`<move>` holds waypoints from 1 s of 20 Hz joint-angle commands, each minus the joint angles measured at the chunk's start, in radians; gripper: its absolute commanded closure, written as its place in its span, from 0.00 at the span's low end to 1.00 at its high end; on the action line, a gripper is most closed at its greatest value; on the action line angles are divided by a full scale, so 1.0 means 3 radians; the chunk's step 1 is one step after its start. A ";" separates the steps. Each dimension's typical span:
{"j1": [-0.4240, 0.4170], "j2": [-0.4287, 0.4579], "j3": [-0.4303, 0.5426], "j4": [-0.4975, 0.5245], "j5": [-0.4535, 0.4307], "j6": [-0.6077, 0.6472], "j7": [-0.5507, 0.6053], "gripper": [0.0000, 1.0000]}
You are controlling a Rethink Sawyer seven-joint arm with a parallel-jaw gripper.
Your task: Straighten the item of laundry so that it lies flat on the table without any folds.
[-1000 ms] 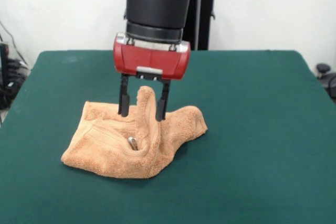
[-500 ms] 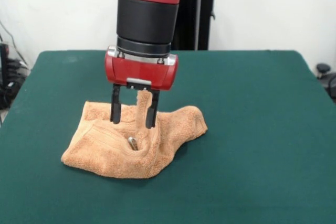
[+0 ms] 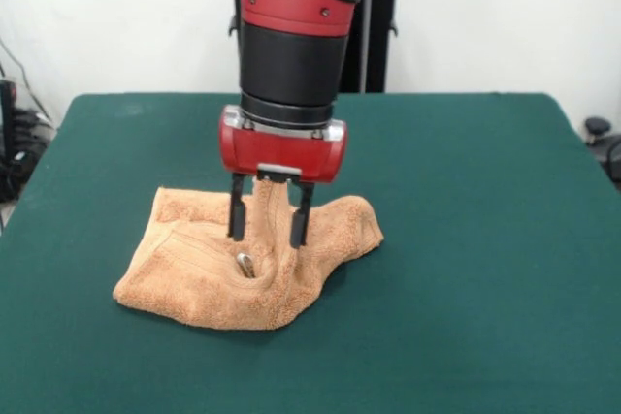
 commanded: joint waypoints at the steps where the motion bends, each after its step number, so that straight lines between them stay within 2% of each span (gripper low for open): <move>1: 0.0211 0.0198 0.0078 0.0367 0.0070 -0.0070 0.0777 0.00; 9: 0.0226 0.0189 0.0069 0.0481 0.0053 -0.0124 0.0761 0.00; 20: 0.0024 0.0123 0.0149 0.0756 -0.0064 -0.0287 0.0591 0.00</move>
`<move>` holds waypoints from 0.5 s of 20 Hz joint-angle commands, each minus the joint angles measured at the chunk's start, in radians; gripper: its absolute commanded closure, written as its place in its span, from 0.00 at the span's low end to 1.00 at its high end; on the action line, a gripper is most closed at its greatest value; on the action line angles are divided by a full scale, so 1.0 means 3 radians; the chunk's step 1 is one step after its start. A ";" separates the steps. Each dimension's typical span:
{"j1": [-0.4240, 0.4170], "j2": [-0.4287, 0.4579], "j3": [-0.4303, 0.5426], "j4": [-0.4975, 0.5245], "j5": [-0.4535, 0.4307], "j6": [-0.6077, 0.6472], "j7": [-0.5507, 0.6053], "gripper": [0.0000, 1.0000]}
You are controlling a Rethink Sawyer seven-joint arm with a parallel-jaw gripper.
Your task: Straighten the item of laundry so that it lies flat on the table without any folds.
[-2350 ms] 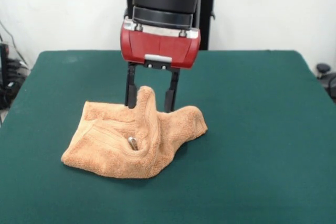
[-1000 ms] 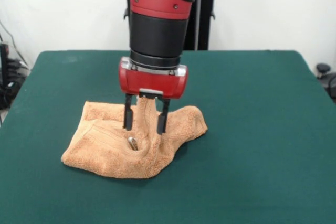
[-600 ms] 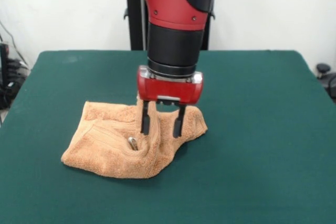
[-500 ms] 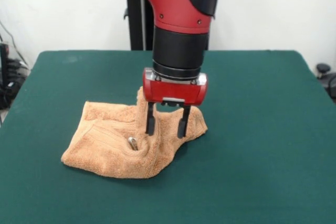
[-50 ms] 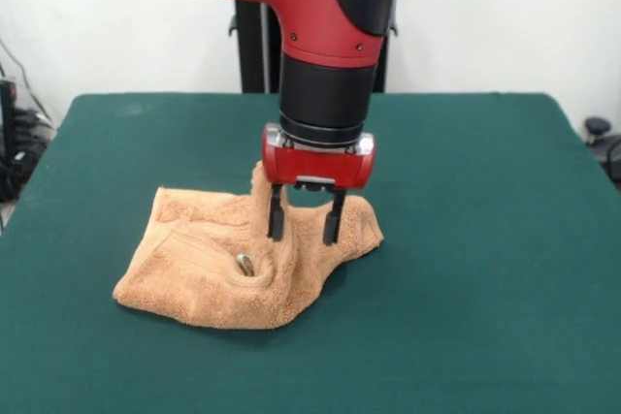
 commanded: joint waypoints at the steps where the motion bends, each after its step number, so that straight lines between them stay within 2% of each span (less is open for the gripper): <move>1: -0.0062 -0.0018 0.0148 0.0523 -0.0069 -0.0189 0.0582 0.00; 10: -0.0179 -0.0160 0.0154 0.0733 -0.0127 -0.0204 0.0474 0.00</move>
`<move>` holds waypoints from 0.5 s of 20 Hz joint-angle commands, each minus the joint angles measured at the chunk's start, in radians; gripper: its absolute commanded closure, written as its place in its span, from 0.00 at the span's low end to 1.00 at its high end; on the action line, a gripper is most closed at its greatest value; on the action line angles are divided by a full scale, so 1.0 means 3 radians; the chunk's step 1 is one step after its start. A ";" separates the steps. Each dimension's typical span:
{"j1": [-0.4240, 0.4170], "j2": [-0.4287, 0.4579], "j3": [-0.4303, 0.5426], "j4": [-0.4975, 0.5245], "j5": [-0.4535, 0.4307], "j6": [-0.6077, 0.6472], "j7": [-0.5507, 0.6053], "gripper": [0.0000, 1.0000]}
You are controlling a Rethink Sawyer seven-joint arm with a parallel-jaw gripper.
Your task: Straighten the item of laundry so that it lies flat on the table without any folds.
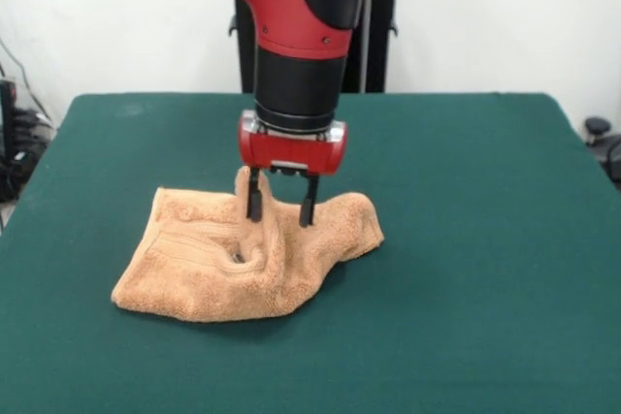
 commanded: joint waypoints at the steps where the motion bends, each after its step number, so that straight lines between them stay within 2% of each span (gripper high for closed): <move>1: -0.0030 -0.0098 0.0157 0.0453 -0.0131 -0.0048 0.0453 0.00; 10: 0.0055 -0.0249 0.0103 0.0409 -0.0071 0.0202 0.0440 0.00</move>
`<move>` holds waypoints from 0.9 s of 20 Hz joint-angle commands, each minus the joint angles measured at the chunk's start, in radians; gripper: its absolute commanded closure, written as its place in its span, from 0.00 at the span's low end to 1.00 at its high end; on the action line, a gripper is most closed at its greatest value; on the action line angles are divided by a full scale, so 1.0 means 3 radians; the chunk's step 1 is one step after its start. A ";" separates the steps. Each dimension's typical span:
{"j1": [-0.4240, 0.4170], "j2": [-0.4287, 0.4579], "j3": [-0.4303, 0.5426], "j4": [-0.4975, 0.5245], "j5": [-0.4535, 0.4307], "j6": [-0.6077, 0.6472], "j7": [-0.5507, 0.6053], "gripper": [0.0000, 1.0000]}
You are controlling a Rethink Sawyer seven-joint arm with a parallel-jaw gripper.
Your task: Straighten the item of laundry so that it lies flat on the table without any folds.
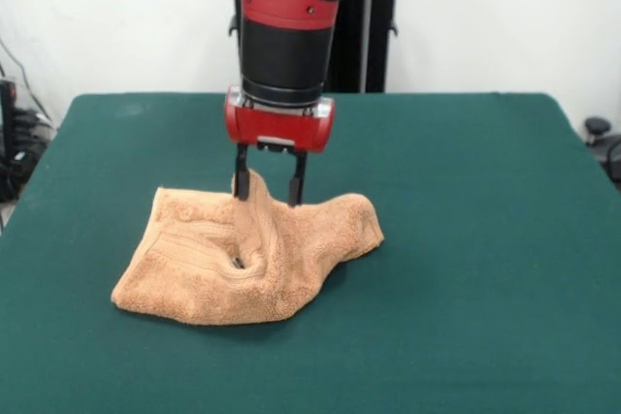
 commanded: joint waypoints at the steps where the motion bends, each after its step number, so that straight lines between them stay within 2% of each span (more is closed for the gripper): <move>1: 0.0118 -0.0069 0.0105 0.0251 -0.0061 0.0242 0.0437 0.00; 7: 0.0133 -0.0210 0.0074 0.0261 -0.0065 0.0421 0.0380 0.00; 18: -0.0131 -0.0167 0.0195 0.0246 -0.0210 0.0349 0.0133 0.00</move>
